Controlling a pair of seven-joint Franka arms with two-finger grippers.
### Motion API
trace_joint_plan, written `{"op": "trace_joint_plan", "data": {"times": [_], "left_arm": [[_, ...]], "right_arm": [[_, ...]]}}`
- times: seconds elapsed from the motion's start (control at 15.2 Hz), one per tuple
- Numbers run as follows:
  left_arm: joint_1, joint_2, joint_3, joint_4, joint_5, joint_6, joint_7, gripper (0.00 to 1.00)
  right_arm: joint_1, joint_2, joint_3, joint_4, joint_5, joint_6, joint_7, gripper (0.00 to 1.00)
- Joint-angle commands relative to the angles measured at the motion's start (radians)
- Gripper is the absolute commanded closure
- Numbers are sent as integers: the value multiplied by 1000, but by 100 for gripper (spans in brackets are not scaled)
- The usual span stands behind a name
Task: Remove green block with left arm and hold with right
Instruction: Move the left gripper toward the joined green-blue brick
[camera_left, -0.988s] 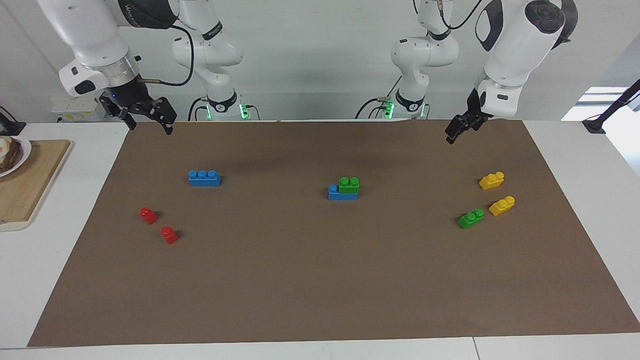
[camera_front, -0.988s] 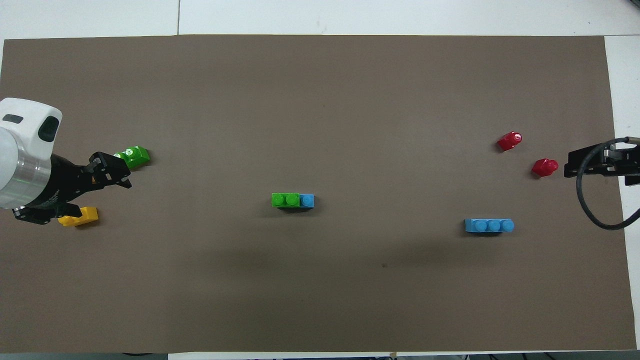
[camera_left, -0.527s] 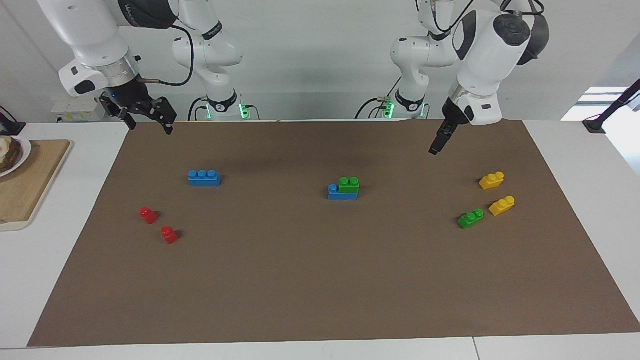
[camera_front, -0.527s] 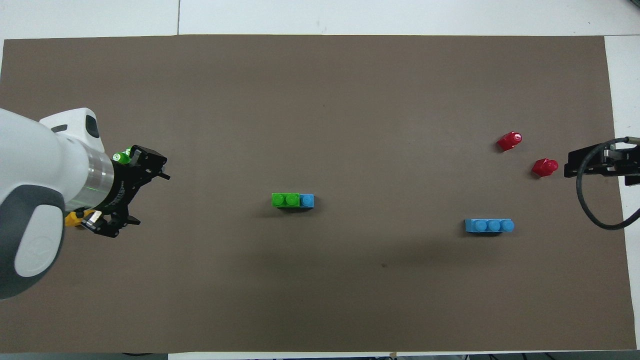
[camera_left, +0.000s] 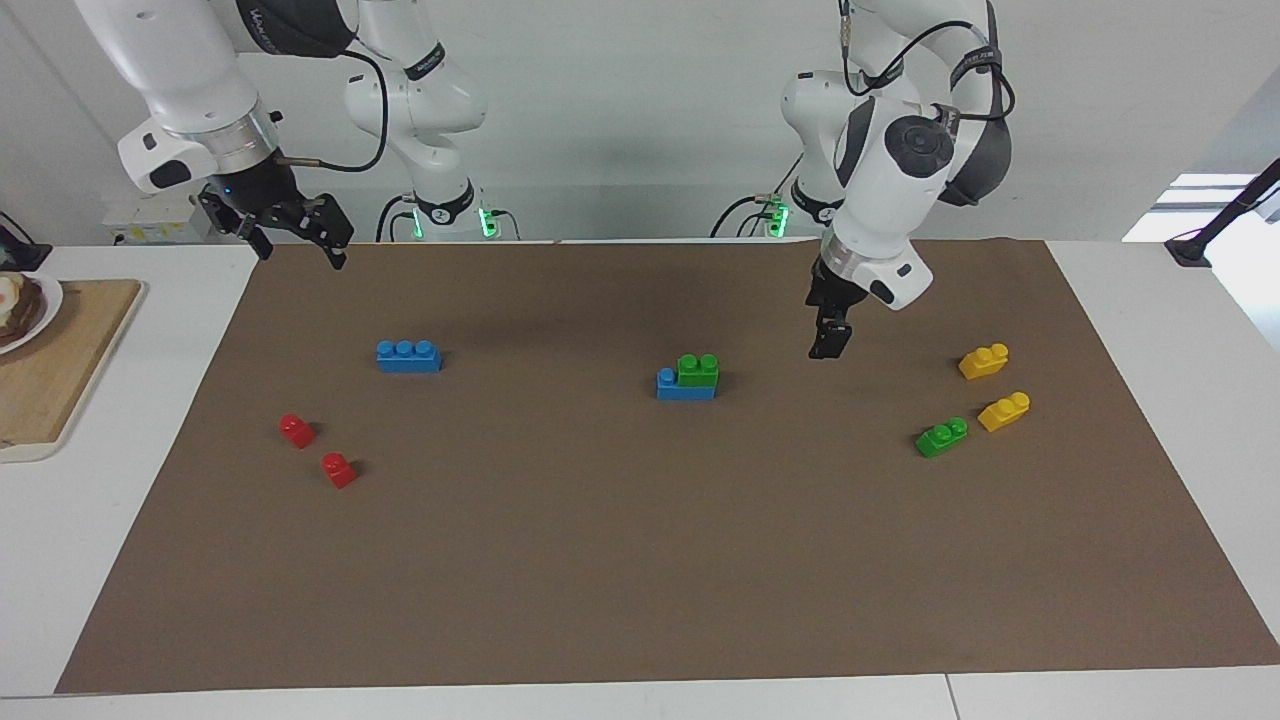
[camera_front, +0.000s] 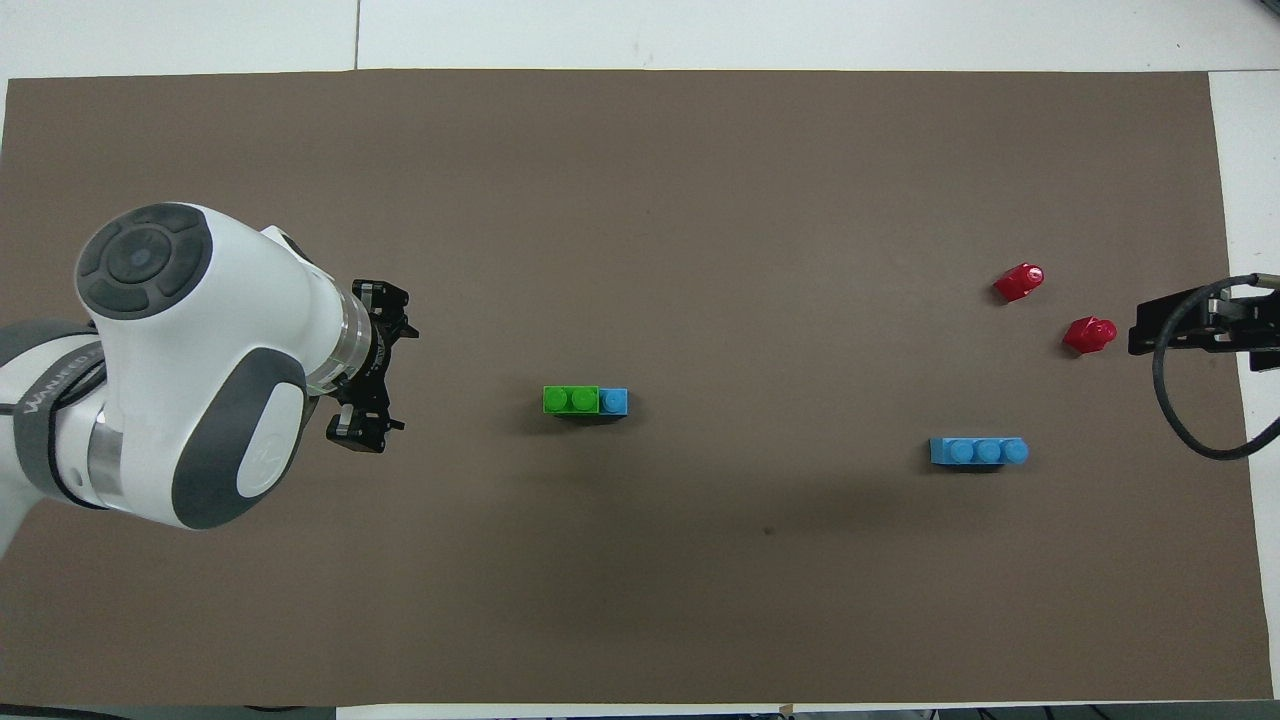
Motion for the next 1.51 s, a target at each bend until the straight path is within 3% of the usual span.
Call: {"op": "trace_joint_plan", "data": {"times": [0.0, 0.2, 0.33, 0.46, 0.66, 0.99, 1.45], "left_arm": [[-42, 51, 13, 48, 0, 31, -145, 0], [-76, 59, 13, 41, 0, 75, -257, 0], [-109, 100, 13, 45, 0, 82, -286, 0], [-134, 101, 12, 31, -2, 80, -308, 0], [-137, 96, 12, 1, -2, 158, -388, 0], [-165, 76, 9, -59, -2, 213, -389, 0], [-192, 53, 7, -124, -2, 257, -409, 0]], "right_arm": [[-10, -8, 8, 8, 2, -13, -10, 0], [-17, -8, 6, 2, 7, 1, 4, 0], [-13, -22, 6, -35, 41, 45, 120, 0], [-4, -40, 8, -81, 142, 65, 395, 0], [49, -41, 18, -101, 189, 87, 719, 0], [190, -21, 18, -168, 357, 246, 1280, 1], [312, 70, 18, -234, 505, 381, 1486, 1]]}}
